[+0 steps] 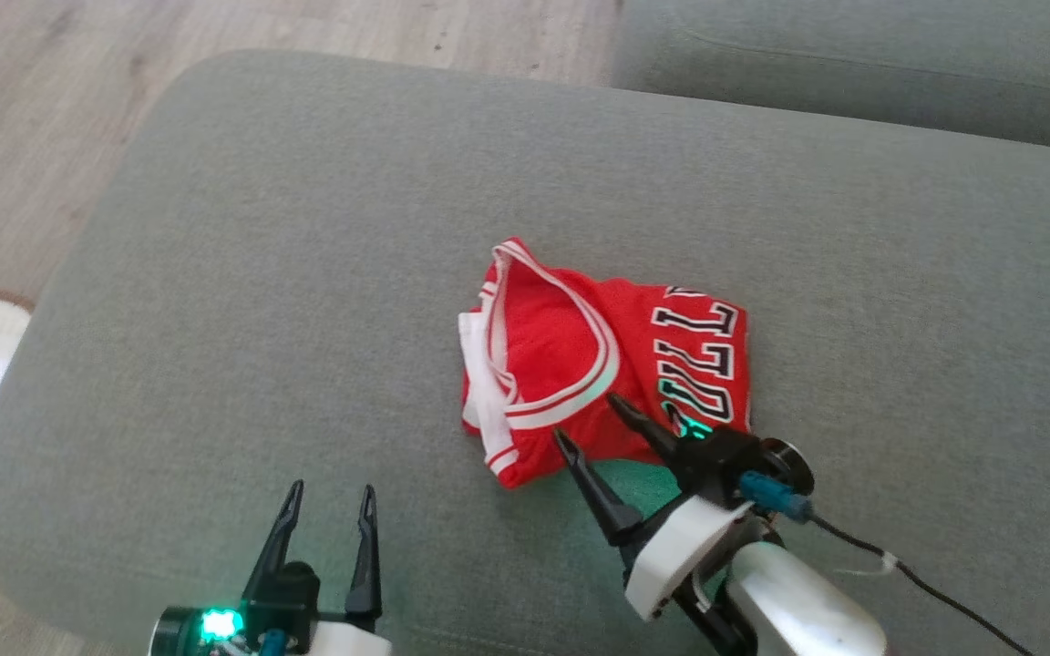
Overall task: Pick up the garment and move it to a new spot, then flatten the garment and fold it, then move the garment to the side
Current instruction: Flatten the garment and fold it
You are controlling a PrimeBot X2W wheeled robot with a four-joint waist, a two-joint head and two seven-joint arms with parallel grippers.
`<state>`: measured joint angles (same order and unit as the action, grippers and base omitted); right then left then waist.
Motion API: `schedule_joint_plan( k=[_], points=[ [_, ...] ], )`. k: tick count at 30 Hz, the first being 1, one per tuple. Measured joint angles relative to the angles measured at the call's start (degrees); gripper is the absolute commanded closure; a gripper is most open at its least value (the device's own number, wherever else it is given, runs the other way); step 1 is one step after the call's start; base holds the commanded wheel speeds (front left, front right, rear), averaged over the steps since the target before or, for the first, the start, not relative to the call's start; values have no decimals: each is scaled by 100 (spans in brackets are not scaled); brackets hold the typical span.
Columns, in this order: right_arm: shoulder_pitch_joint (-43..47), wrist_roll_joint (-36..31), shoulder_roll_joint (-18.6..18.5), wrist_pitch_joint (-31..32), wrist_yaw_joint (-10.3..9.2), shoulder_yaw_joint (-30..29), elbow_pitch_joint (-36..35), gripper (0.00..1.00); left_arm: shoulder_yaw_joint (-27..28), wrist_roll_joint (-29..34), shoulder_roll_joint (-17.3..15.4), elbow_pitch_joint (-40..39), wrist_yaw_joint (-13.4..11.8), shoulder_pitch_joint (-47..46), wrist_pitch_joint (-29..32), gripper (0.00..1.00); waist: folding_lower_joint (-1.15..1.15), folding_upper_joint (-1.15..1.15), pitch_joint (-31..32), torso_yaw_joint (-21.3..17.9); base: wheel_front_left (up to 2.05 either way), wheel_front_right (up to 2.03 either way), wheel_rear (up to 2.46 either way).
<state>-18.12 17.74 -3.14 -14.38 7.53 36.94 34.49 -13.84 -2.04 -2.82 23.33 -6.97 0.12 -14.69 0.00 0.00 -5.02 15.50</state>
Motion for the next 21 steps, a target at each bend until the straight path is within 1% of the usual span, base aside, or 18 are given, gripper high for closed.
schedule_joint_plan(
  k=[6, 9, 14, 21],
  points=[
    [-376, -112, -10, 0, 0, 559, 400, 0, -79, -8, 0, 1, -2, 12, 0, 0, 0, 0, -57, 193, 0, 0, 0],
    [-465, -142, -11, 0, 0, 549, 572, 0, -85, -59, 0, -1, -8, 12, 0, 0, 0, 0, -84, 208, 0, 0, 0],
    [-480, -169, -23, 0, 0, 408, 609, 0, -101, -101, 0, -4, -10, 8, 0, 0, 0, 0, -134, 173, 0, 0, 0],
    [-615, -149, -32, 66, 0, 557, 917, 0, -177, -214, 0, -7, -15, -31, 0, 0, 0, 0, -214, 149, 0, 0, 0]
  ],
)
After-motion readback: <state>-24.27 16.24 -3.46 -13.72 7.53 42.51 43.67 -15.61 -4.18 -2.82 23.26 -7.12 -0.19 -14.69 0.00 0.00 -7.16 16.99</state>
